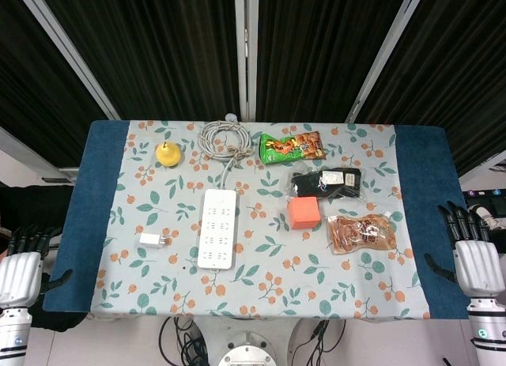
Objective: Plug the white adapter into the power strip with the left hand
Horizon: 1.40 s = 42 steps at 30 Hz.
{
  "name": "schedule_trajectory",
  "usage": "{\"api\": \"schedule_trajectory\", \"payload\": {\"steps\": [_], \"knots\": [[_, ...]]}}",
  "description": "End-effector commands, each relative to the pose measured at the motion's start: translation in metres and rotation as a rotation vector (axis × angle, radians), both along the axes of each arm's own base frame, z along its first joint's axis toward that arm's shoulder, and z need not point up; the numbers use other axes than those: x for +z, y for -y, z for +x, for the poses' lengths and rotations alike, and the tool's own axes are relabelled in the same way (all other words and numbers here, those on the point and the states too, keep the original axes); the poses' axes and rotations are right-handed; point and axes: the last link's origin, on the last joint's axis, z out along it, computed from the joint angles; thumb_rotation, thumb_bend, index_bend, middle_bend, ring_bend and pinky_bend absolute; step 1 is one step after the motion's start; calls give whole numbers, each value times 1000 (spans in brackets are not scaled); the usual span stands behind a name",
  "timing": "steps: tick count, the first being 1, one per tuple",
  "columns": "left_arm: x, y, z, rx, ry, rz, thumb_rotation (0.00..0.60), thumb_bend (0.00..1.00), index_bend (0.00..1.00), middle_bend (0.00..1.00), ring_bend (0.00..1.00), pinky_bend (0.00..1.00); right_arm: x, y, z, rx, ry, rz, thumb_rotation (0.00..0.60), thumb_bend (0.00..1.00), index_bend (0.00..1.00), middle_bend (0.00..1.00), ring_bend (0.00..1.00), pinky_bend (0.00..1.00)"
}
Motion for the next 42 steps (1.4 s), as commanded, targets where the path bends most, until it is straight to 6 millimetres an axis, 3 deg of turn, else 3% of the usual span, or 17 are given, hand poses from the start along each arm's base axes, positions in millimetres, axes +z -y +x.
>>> {"api": "schedule_trajectory", "payload": {"steps": [1, 7, 12, 18, 28, 37, 42], "knots": [[-1, 1, -1, 5, 2, -3, 600, 135, 187, 165, 58, 0, 0, 0, 1, 2, 2, 3, 600, 162, 0, 0, 0, 0], [-2, 1, -2, 7, 3, -10, 600, 135, 187, 165, 58, 0, 6, 1, 5, 26, 6, -16, 600, 162, 0, 0, 0, 0], [-2, -10, 2, -25, 26, -2, 600, 135, 187, 165, 58, 0, 25, 1, 12, 53, -10, -84, 600, 161, 0, 0, 0, 0], [-18, -53, 9, -82, 61, -49, 600, 135, 187, 163, 58, 0, 35, 6, 21, 87, -12, -110, 600, 161, 0, 0, 0, 0], [-67, -117, 12, -65, 73, -185, 600, 135, 187, 154, 58, 0, 23, 12, 22, 83, 9, -72, 600, 162, 0, 0, 0, 0], [-98, -131, 19, -83, 69, -232, 600, 133, 187, 150, 58, 0, 24, 10, 18, 63, 12, -77, 600, 163, 0, 0, 0, 0], [-104, -132, 23, -102, 71, -235, 600, 133, 187, 150, 58, 0, 23, 9, 17, 57, 11, -77, 600, 163, 0, 0, 0, 0]]}}
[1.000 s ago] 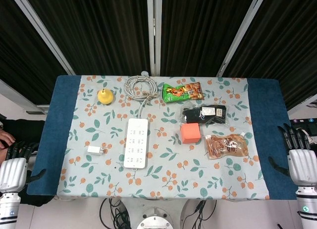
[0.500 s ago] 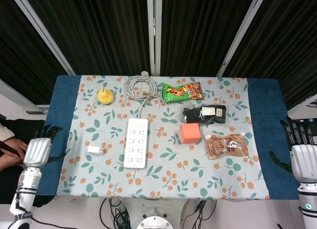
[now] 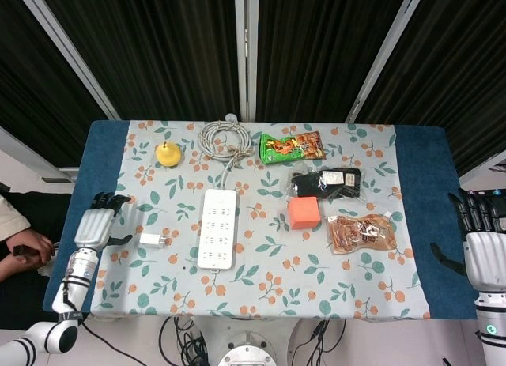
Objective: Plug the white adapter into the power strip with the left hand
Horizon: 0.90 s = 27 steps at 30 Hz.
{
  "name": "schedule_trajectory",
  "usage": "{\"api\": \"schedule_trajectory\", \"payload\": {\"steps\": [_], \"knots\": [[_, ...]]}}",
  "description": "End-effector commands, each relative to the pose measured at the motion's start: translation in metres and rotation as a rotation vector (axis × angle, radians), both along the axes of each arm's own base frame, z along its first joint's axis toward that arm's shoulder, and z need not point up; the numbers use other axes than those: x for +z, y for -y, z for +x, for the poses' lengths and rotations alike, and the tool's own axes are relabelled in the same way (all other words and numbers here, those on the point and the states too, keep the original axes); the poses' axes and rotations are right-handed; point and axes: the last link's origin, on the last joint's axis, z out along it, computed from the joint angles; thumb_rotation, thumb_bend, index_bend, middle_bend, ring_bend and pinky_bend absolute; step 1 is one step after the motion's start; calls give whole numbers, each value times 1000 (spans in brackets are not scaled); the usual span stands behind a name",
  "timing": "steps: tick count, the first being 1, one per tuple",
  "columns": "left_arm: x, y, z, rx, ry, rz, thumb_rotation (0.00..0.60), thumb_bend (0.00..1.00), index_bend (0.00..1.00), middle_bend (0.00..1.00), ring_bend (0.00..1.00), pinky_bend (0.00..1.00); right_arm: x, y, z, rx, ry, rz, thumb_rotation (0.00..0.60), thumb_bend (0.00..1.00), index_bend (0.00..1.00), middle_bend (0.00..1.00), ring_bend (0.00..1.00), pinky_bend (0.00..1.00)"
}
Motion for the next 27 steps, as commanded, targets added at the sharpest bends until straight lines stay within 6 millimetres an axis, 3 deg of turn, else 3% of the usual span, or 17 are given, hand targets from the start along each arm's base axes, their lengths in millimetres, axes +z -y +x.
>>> {"api": "schedule_trajectory", "payload": {"steps": [1, 27], "knots": [[-2, 0, 3, -15, -1, -2, 600, 133, 187, 150, 58, 0, 0, -1, -1, -4, 1, -1, 600, 163, 0, 0, 0, 0], [-11, 5, 62, -186, -60, -37, 600, 132, 187, 147, 57, 0, 3, -5, -14, -29, 23, -10, 600, 163, 0, 0, 0, 0]]}}
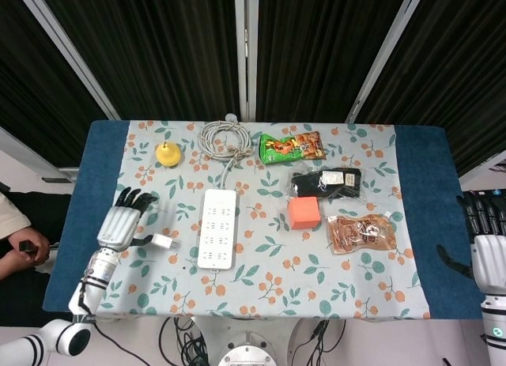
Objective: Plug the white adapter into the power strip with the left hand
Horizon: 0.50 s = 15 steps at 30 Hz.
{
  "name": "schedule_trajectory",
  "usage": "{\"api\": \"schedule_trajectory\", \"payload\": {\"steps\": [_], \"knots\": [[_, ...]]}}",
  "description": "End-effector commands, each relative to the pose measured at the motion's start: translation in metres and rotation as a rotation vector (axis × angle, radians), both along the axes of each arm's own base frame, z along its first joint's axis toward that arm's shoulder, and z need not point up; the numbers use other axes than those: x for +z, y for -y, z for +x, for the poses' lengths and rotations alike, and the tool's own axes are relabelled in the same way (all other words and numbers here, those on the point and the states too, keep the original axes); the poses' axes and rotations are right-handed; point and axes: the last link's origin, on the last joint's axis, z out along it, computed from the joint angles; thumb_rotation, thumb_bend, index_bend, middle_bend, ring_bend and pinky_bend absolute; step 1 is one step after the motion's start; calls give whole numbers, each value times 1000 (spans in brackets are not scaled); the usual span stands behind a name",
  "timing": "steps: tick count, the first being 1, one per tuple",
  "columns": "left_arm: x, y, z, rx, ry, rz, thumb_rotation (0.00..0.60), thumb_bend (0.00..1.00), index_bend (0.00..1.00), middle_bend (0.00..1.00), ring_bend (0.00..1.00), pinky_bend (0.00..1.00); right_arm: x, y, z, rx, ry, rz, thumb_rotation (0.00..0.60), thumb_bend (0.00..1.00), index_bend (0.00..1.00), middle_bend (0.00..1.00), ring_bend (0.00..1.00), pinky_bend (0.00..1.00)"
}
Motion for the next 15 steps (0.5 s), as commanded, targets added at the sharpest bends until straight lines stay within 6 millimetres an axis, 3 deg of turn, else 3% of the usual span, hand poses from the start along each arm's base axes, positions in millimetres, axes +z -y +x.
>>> {"api": "schedule_trajectory", "payload": {"steps": [1, 11, 15], "knots": [[-2, 2, 6, -21, -15, -16, 600, 132, 187, 147, 57, 0, 0, -1, -2, -3, 4, -2, 600, 163, 0, 0, 0, 0], [-7, 9, 23, -66, -38, -45, 600, 133, 187, 147, 57, 0, 2, -4, -8, -7, 14, -6, 600, 163, 0, 0, 0, 0], [1, 12, 26, -71, -40, -38, 600, 133, 187, 147, 57, 0, 3, -5, -9, -2, 16, -9, 600, 163, 0, 0, 0, 0]]}}
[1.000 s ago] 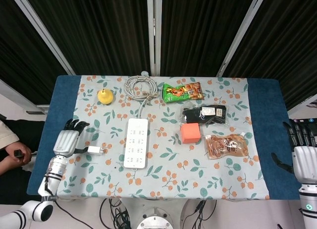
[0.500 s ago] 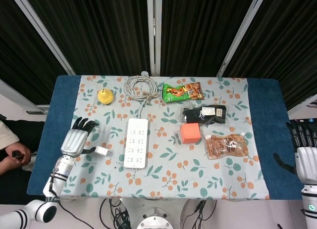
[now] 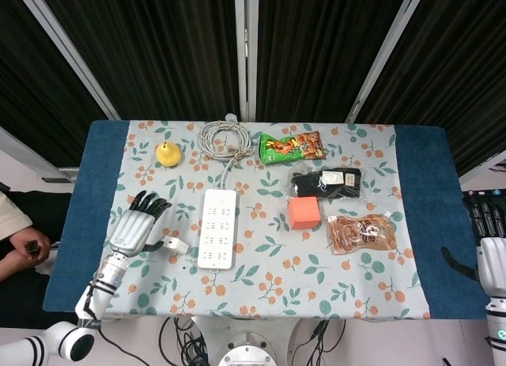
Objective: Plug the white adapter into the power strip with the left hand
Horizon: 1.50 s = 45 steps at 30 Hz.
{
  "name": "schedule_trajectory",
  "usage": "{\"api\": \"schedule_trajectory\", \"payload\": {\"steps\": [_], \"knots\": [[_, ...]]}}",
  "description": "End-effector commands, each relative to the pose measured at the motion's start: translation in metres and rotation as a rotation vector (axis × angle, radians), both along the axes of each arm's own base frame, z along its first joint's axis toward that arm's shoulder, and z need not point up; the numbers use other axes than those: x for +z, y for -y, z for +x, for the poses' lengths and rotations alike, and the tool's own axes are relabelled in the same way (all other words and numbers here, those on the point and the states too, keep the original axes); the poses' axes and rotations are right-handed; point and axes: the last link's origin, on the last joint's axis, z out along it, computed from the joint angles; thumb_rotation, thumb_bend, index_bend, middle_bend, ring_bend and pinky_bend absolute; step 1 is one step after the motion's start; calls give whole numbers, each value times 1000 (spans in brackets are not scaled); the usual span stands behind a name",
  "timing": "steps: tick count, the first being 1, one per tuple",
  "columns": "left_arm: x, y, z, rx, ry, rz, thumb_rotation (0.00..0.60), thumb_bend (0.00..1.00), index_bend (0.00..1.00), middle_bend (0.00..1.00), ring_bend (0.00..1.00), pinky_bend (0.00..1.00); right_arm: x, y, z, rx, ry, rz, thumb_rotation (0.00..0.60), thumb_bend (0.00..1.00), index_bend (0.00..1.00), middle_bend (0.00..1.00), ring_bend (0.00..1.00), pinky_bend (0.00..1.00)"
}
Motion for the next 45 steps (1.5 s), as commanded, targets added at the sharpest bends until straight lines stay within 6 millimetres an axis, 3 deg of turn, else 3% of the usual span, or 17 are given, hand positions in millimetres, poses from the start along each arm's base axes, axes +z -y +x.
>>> {"api": "schedule_trajectory", "payload": {"steps": [1, 5, 9, 19, 32, 45], "knots": [[10, 4, 1, -2, 6, 5, 600, 133, 187, 147, 57, 0, 1, -1, 0, 5, 0, -3, 600, 163, 0, 0, 0, 0], [21, 19, 2, 20, 60, -64, 600, 133, 187, 147, 57, 0, 3, -1, 1, 18, -5, -8, 600, 163, 0, 0, 0, 0], [17, 28, 1, 50, 148, -178, 600, 133, 229, 174, 58, 0, 7, 0, 5, 38, -12, -18, 600, 163, 0, 0, 0, 0], [-8, 23, -6, 74, 228, -228, 600, 153, 316, 305, 144, 46, 8, -3, 7, 45, -10, -20, 600, 163, 0, 0, 0, 0], [-27, 16, -1, 20, 183, -219, 600, 249, 357, 320, 144, 46, 6, -6, 4, 35, -3, -15, 600, 162, 0, 0, 0, 0], [-34, 13, -6, -1, 123, -199, 600, 262, 390, 390, 188, 46, 5, -7, 5, 25, -3, -11, 600, 161, 0, 0, 0, 0]]}}
